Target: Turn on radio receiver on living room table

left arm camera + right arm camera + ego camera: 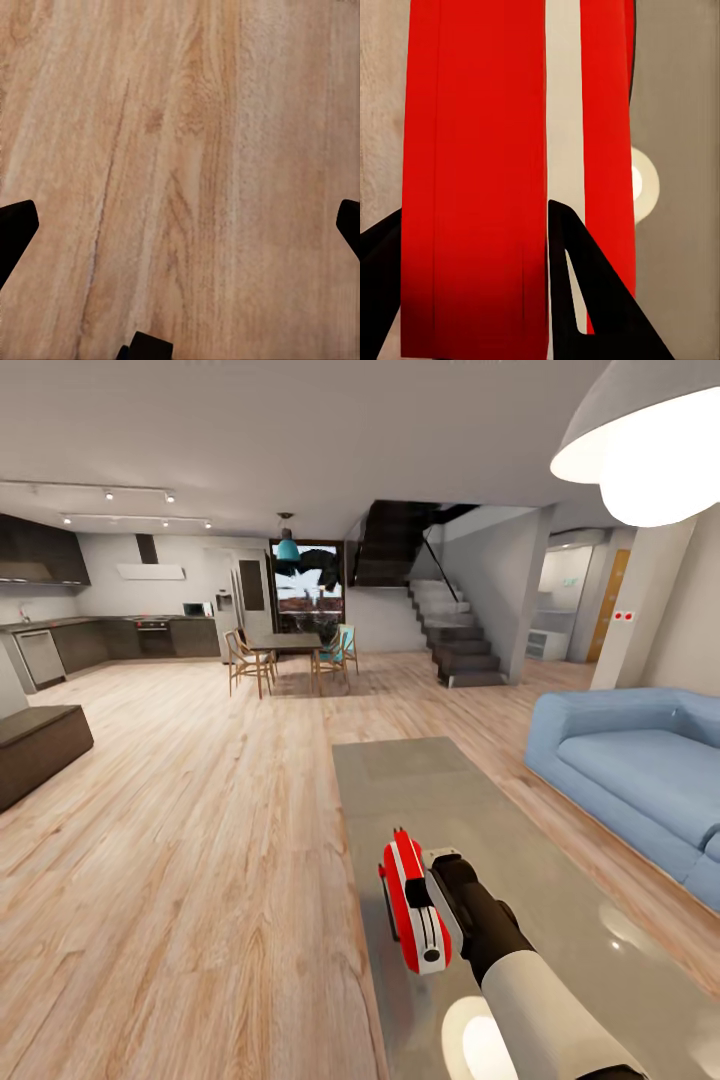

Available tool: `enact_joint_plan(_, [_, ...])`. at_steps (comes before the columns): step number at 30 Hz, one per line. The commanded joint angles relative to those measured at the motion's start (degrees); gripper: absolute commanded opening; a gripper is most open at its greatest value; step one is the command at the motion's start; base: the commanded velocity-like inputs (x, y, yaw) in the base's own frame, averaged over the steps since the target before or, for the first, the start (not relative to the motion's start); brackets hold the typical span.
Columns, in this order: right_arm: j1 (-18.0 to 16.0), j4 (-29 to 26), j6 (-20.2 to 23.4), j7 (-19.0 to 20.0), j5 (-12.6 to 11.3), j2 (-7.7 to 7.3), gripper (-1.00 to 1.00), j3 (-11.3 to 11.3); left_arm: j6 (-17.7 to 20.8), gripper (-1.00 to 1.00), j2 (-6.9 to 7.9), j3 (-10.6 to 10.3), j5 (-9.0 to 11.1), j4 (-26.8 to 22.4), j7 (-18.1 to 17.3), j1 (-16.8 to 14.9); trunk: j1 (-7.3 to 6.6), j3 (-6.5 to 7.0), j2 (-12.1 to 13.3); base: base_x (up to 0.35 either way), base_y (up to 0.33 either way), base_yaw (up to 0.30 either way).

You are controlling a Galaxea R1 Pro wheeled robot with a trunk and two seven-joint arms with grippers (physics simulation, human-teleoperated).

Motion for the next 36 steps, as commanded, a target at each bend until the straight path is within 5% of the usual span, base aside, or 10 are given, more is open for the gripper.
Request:
enact_joint_plan(1, [-0.04,-0.06,0.26,-0.24,0.02,-0.01,-1.00,0.13,-0.09,1.00,-0.05,0.16,-0.07,-0.06,0.05,0.00,-0.23,0.14,0.39,0.000,0.000,0.000])
enact_joint_plan(36, [-0.04,-0.07,0.19,-0.10,-0.06,-0.01,-1.00,0.12,-0.17,1.00,0.01,0.16,-0.06,-0.06,0.05,0.00,-7.92,6.42,14.42,0.000,0.000,0.000])
